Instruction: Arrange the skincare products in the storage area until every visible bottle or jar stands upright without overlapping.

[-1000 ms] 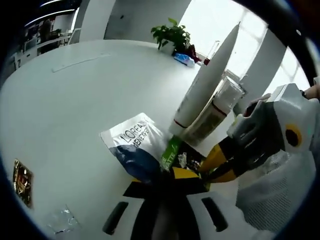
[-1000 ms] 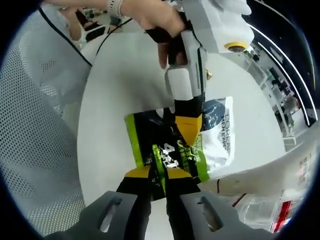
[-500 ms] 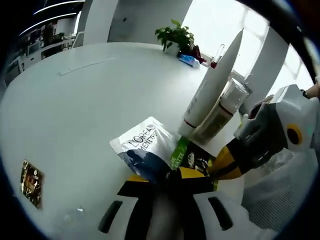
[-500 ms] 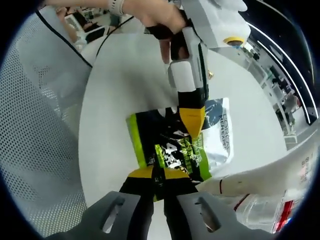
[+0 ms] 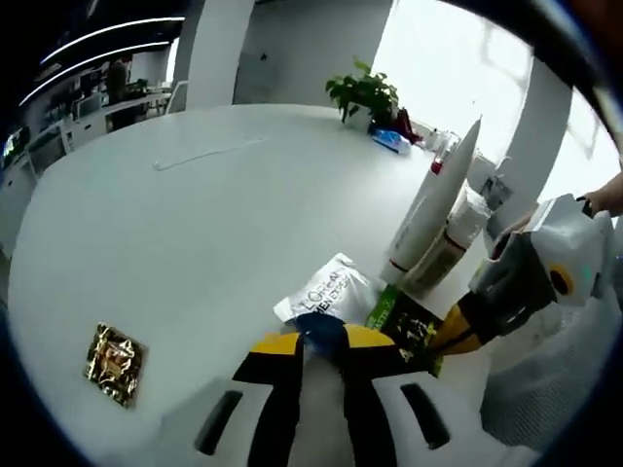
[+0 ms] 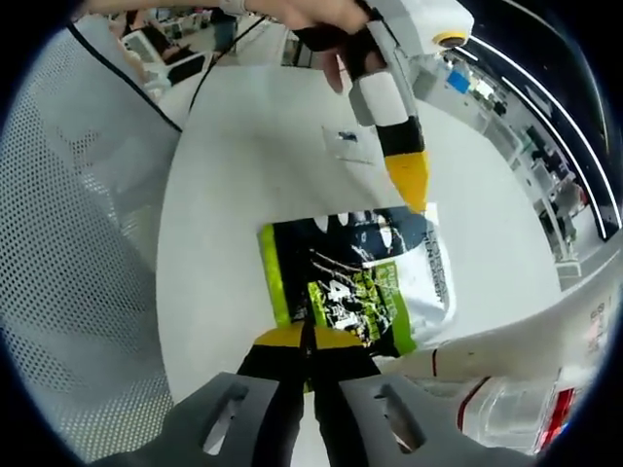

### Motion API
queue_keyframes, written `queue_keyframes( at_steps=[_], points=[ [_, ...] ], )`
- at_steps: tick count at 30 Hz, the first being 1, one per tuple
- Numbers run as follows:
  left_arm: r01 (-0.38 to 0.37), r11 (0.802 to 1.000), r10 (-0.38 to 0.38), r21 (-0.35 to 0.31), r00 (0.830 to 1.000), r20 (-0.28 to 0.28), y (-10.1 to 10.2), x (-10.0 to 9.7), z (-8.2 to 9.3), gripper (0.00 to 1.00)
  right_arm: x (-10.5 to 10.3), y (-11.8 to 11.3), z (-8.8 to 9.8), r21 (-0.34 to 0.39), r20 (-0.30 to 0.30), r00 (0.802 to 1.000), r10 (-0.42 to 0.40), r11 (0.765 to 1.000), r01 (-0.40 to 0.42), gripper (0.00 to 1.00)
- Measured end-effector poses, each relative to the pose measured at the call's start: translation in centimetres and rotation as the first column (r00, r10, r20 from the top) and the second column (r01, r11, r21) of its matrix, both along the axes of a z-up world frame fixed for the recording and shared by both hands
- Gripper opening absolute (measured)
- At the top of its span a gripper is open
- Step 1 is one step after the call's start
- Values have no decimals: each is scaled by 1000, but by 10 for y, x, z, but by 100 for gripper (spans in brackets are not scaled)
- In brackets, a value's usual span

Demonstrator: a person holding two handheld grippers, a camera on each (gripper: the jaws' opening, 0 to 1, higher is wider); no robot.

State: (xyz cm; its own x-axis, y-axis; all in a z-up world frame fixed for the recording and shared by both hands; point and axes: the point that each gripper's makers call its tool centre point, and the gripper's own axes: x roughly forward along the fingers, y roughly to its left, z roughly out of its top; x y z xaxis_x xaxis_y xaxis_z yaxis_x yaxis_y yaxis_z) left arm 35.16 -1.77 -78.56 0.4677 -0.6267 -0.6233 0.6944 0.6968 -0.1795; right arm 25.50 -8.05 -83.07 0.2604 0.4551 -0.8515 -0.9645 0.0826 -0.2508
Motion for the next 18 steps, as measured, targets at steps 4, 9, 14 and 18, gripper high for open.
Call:
queue_keyframes(
  at_steps=[4, 9, 14, 18],
  points=[
    [26, 1000, -26, -14, 1000, -9, -10, -7, 0, 13, -1, 0, 0, -3, 5, 1000, 5, 1000, -5, 2],
    [54, 998, -54, 17, 998, -38, -13, -7, -16, 14, 0, 0, 0, -2, -3, 1000, 9, 1000, -9, 2],
    [47, 999, -45, 25, 997, -69, -14, -9, -27, 13, 0, 0, 0, 0, -3, 1000, 12, 1000, -12, 2],
    [50, 998, -47, 37, 996, -73, -9, -6, -32, 12, -1, 0, 0, 2, -8, 1000, 12, 1000, -12, 2]
  ],
)
